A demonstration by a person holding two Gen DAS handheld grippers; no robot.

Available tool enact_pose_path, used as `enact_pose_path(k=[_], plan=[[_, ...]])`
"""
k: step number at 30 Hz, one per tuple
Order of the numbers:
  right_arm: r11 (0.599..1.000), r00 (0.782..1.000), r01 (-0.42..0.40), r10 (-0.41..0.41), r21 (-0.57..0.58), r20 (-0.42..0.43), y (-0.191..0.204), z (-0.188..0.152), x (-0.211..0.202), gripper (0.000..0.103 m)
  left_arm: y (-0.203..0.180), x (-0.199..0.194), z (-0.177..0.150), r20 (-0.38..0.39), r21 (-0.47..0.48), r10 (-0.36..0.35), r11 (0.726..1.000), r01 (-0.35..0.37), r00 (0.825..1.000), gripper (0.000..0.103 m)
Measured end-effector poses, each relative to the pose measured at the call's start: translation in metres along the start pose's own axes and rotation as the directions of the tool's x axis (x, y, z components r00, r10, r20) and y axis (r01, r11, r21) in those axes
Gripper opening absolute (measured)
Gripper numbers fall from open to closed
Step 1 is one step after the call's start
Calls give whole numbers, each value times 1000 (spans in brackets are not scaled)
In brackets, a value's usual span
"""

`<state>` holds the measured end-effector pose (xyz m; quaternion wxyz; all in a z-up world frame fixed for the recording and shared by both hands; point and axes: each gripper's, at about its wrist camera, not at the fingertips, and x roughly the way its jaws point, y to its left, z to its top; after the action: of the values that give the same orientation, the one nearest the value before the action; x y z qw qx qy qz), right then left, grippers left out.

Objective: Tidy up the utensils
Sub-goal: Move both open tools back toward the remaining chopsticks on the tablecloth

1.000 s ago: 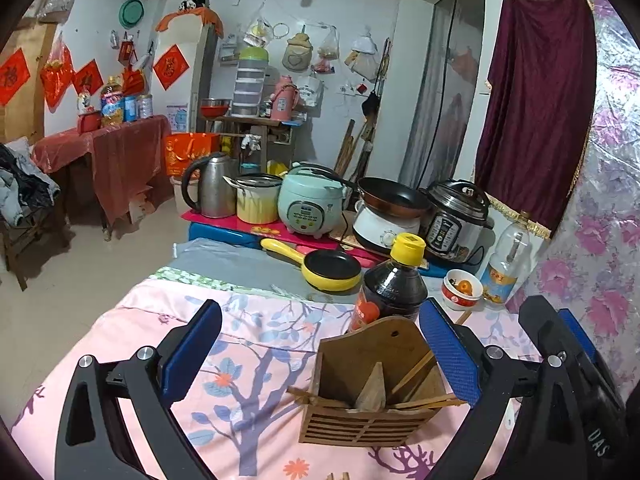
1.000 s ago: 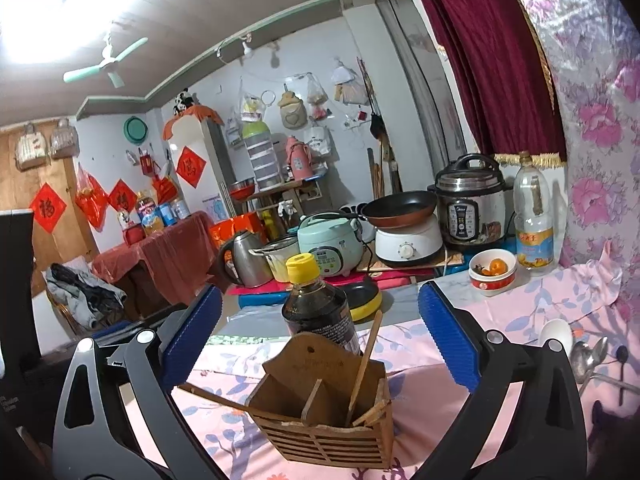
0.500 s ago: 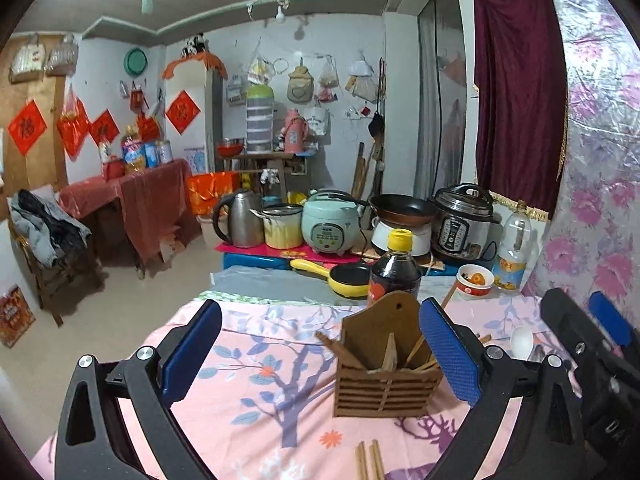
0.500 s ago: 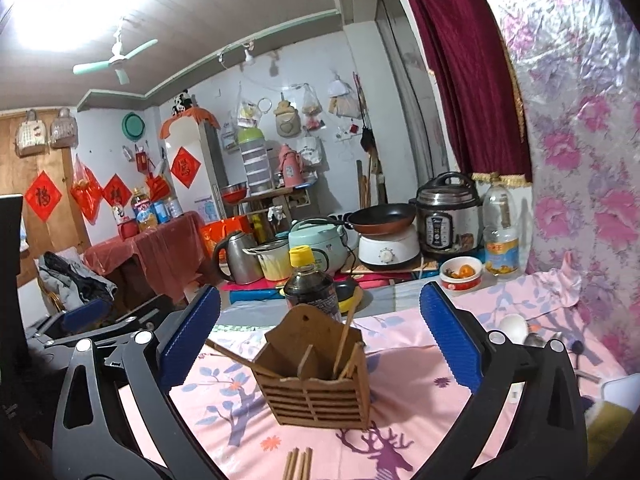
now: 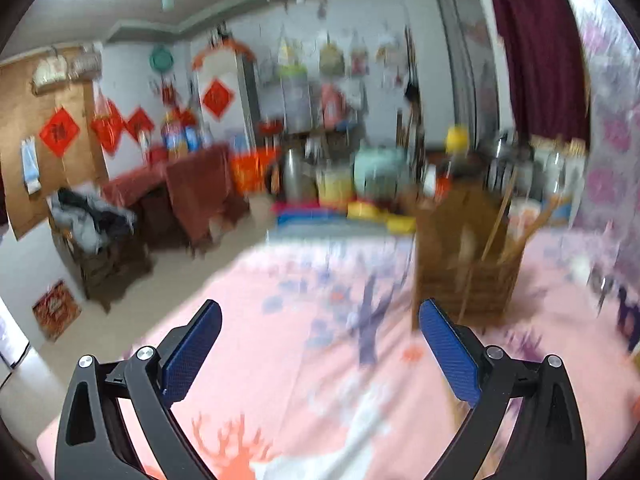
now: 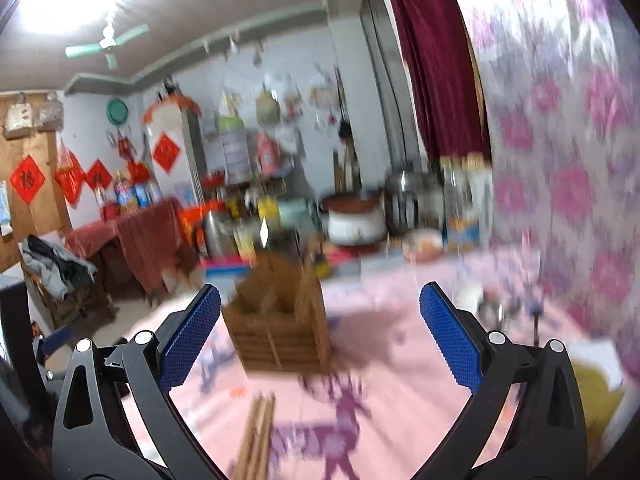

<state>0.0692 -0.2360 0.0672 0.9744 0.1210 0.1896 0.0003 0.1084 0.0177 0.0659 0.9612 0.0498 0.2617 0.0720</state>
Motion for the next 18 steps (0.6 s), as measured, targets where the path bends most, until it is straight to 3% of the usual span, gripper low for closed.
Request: enact_pose_path(k=[2, 3, 5, 7, 12, 16, 18], plan=[[1000, 994, -12, 15, 29, -108, -10, -24, 17, 96, 4, 13, -8, -60, -6, -34, 999, 34, 998, 97], [999, 980, -17, 26, 48, -199, -14, -36, 32, 96, 5, 18, -11, -80, -14, -37, 999, 36, 996, 97], [996, 954, -35, 56, 77, -293, -16, -47, 48, 96, 6, 24, -12, -103, -18, -41, 999, 40, 994, 97], [996, 943, -47, 69, 75, -325, -13, -51, 53, 96, 6, 25, -13, -104, -12, -50, 999, 49, 993, 97], [999, 927, -23, 7, -37, -374, 2, -62, 62, 96, -4, 29, -16, -111, 24, -49, 998, 52, 993, 97], [994, 889, -52, 2, -95, -458, 16, -81, 72, 96, -5, 37, -15, -137, 29, -44, 998, 48, 990, 97], [990, 881, -62, -4, -124, -473, 21, -88, 74, 96, -4, 40, -16, -148, 20, -50, 998, 53, 988, 97]])
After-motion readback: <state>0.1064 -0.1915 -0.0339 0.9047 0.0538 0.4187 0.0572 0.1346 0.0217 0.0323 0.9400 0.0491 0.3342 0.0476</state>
